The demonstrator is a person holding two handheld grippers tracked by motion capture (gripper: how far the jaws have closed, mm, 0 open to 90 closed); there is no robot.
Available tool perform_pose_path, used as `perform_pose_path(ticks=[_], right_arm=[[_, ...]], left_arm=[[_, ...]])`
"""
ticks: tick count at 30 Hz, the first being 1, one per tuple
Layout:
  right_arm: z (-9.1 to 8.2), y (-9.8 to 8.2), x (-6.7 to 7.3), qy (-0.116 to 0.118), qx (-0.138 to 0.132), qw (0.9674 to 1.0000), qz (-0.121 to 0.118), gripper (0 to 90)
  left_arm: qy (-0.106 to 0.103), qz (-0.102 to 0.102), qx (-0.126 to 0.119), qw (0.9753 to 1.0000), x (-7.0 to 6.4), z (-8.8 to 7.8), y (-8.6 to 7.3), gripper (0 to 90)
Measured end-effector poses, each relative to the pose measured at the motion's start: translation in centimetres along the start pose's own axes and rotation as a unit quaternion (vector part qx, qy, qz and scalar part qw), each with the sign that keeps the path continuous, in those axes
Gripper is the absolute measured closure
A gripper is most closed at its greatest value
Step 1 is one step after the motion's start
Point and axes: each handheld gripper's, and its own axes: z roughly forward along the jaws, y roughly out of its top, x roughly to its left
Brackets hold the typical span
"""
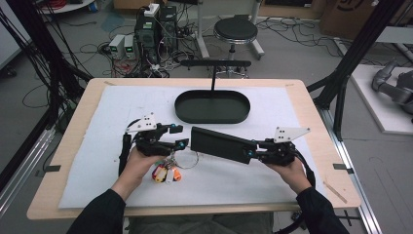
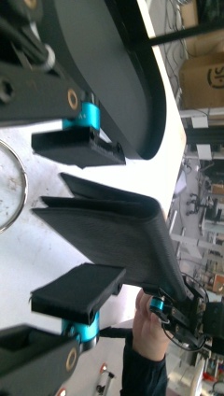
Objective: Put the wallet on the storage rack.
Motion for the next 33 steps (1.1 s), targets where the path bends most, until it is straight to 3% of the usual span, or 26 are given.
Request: perform_pose_path(ticks=[3,12,19,21,27,33], right_arm=[[-0.2,0.2,-0.2,-0.012,-0.007,0.9999,0.000,76.8],[-0.7,1.1,-1.1,-0.058,-0.017,0.9982,0.001,76.8],[-0.6,2.0,-2.0,-0.083,-0.016,0.9964,-0.001,76.7],[-0.4,2.4,-2.4,-0.092,-0.014,0.9957,0.000,76.7],[0.5,3.3,-3.3,-0.114,-0.014,0.9934,-0.001,76.7],[1.5,4.2,-4.0,-0.129,-0.007,0.9916,-0.002,76.7]], left_arm=[[0.005,-0.003,0.002,1.0000,-0.1,-0.6,0.1,34.8],[0.047,0.029,0.007,0.9984,-1.3,-2.5,0.5,30.8],[0.086,0.060,0.012,0.9944,-2.6,-4.3,0.0,30.6],[0.089,0.059,0.011,0.9942,-2.7,-4.6,-0.1,30.1],[0.113,0.080,0.009,0.9903,-3.9,-5.8,-0.3,29.6],[0.126,0.072,0.007,0.9894,-4.2,-6.8,-1.0,29.6]])
